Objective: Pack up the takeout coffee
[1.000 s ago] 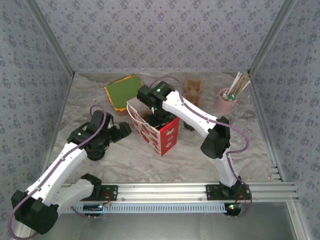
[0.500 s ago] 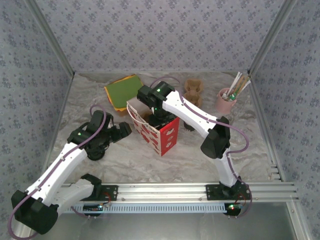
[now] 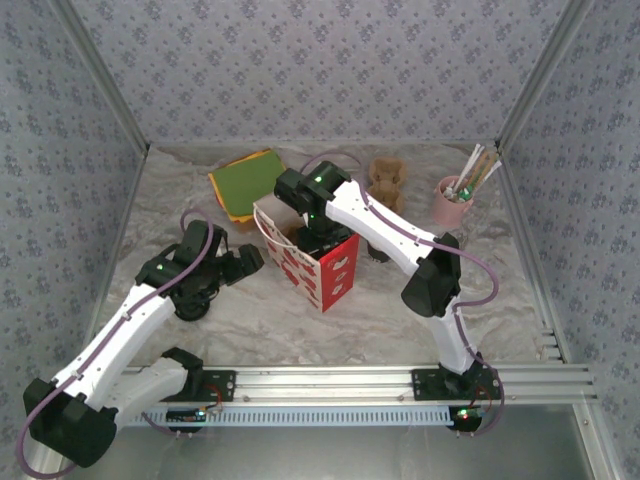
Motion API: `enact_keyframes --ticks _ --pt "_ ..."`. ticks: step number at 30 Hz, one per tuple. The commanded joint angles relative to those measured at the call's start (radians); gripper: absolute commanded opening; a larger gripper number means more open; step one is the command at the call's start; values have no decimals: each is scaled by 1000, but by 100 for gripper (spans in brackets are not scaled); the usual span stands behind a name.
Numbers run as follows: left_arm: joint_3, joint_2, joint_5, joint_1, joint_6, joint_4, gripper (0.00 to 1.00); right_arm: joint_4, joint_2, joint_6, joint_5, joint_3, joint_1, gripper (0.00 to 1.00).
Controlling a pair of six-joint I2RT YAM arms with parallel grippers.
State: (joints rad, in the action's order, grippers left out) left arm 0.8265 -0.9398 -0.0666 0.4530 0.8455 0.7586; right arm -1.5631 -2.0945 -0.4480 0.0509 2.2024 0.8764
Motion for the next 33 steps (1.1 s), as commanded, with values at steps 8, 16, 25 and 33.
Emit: enact_keyframes --ticks 8,16,25,33 --pt "12 -9 -13 -4 -16 -17 100 -29 -21 3 -5 47 -8 64" --pt "14 -15 -14 -4 -16 -20 100 -28 -23 5 -7 47 -12 64" --pt "19 -16 -13 -4 -17 -17 100 -26 -23 5 -7 46 -14 64" --pt "19 -17 -14 -4 -18 -16 100 -21 -23 6 -8 44 -15 64"
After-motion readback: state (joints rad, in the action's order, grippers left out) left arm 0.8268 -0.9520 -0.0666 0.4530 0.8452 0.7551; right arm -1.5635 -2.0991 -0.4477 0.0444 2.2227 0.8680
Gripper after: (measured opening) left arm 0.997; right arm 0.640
